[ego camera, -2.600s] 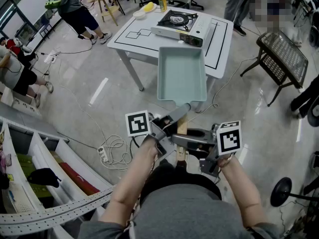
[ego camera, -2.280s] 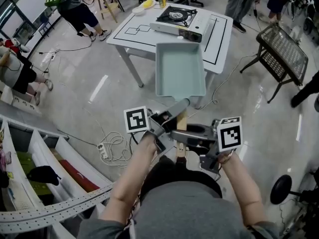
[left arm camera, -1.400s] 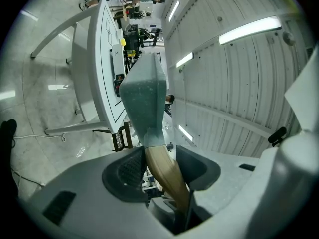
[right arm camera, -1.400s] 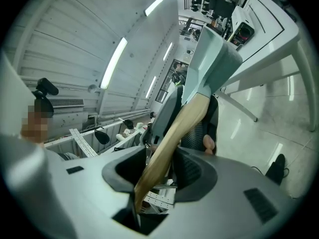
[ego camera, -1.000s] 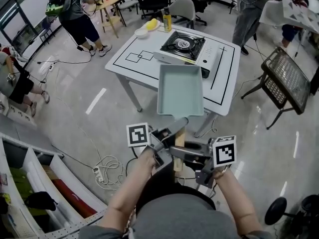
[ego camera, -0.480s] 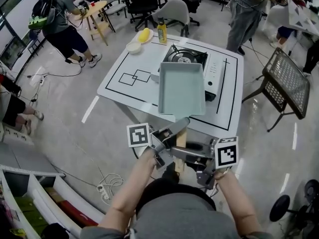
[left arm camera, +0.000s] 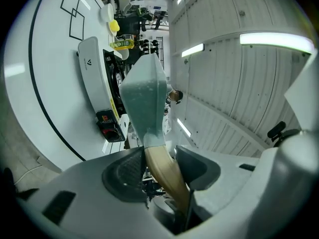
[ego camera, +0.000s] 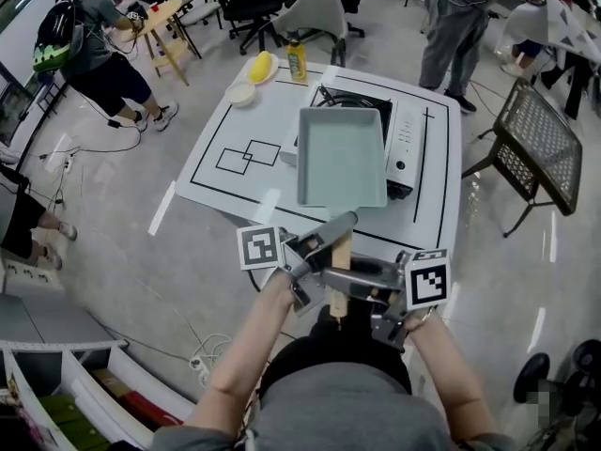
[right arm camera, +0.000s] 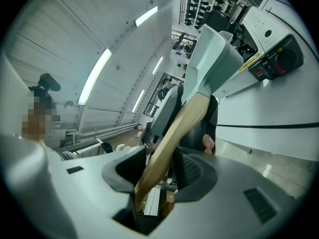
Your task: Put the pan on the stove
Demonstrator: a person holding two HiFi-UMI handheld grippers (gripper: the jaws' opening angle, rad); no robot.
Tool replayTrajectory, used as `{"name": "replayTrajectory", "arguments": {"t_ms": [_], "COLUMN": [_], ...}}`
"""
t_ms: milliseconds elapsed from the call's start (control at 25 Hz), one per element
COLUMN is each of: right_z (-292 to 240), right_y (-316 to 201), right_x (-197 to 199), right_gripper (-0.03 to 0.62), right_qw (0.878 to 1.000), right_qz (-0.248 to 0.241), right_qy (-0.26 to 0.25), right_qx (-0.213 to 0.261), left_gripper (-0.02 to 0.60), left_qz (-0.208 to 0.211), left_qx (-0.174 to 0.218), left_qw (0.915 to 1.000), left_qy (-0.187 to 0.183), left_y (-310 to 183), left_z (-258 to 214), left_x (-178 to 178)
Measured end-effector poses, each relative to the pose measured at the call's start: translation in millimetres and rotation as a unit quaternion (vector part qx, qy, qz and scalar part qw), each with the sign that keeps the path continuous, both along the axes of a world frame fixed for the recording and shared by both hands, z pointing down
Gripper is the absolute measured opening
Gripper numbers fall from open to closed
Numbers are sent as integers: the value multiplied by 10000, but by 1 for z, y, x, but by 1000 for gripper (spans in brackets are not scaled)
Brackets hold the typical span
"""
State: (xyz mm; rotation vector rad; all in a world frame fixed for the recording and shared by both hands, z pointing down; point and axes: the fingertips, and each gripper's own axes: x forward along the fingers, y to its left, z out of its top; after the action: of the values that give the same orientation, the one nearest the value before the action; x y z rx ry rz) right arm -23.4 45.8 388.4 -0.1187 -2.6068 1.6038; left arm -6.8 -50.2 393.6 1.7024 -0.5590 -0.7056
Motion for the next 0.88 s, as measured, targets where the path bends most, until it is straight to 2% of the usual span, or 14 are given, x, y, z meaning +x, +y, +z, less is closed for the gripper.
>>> {"name": "replayTrajectory", "arguments": {"t_ms": [440, 880], "right_z": [6, 11], "right_y": [-46, -100], "right_x": [-6, -4], "right_gripper": [172, 172], "right_qw": [9999, 9998], "right_qz": [-49, -190], "right_qy": [-38, -40], "right_qx": [-122, -42], "left_gripper": [179, 179], "left_qz": [-25, -57], "left_qx": [-93, -70], "left_qw": [9999, 9999], "left_qy": [-30, -88], "left_y": [-46, -101], "left_z": [8, 13], "left_x": [-7, -6]}}
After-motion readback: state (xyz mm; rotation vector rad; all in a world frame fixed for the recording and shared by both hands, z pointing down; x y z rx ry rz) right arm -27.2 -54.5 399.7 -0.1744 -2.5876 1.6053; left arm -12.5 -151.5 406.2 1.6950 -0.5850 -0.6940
